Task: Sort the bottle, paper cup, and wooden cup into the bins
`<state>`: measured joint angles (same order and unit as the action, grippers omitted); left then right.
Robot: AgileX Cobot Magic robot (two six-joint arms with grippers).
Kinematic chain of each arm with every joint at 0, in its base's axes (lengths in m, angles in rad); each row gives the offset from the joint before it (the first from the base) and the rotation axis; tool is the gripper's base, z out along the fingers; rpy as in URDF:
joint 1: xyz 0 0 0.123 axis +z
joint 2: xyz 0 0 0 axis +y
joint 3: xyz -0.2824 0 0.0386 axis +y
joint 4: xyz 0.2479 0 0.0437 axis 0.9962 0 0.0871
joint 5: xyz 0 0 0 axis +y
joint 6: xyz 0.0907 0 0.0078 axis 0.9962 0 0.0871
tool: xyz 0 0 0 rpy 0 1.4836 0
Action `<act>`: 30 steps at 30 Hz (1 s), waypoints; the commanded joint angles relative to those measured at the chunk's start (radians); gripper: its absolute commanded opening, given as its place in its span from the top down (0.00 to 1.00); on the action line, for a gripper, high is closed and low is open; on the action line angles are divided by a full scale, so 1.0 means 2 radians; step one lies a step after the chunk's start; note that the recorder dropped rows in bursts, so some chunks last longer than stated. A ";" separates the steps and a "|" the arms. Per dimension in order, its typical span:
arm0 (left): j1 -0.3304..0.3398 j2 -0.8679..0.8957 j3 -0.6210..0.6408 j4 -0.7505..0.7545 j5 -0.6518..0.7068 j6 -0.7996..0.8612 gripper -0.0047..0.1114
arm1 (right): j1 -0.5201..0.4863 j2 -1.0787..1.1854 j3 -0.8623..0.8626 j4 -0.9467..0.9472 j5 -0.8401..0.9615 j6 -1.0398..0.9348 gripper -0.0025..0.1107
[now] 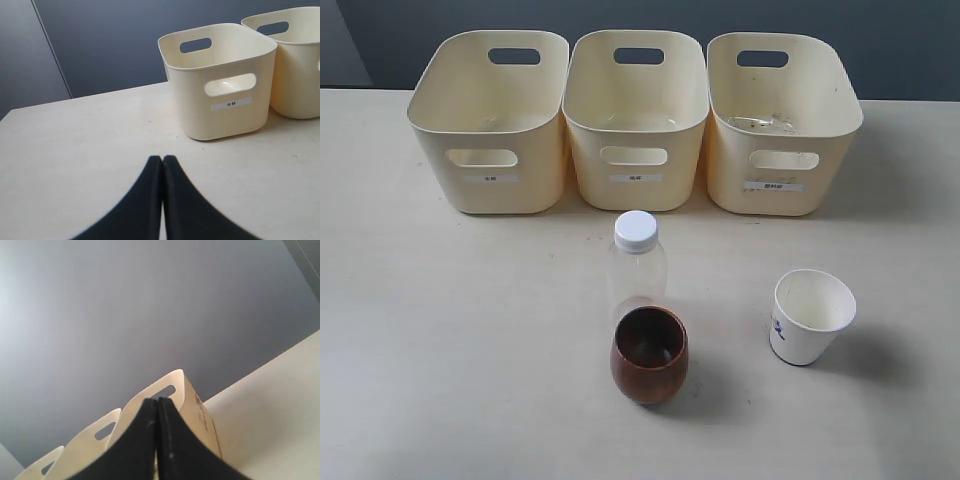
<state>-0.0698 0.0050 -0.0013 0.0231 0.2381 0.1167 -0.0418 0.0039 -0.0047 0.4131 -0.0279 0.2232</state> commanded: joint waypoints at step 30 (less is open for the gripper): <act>-0.002 -0.002 0.001 -0.002 0.001 -0.001 0.96 | 0.002 0.411 -0.580 0.100 0.378 -0.479 0.98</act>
<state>-0.0698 0.0050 -0.0013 0.0231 0.2381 0.1167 -0.0418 0.7429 -1.0852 0.4574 0.5566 -0.5796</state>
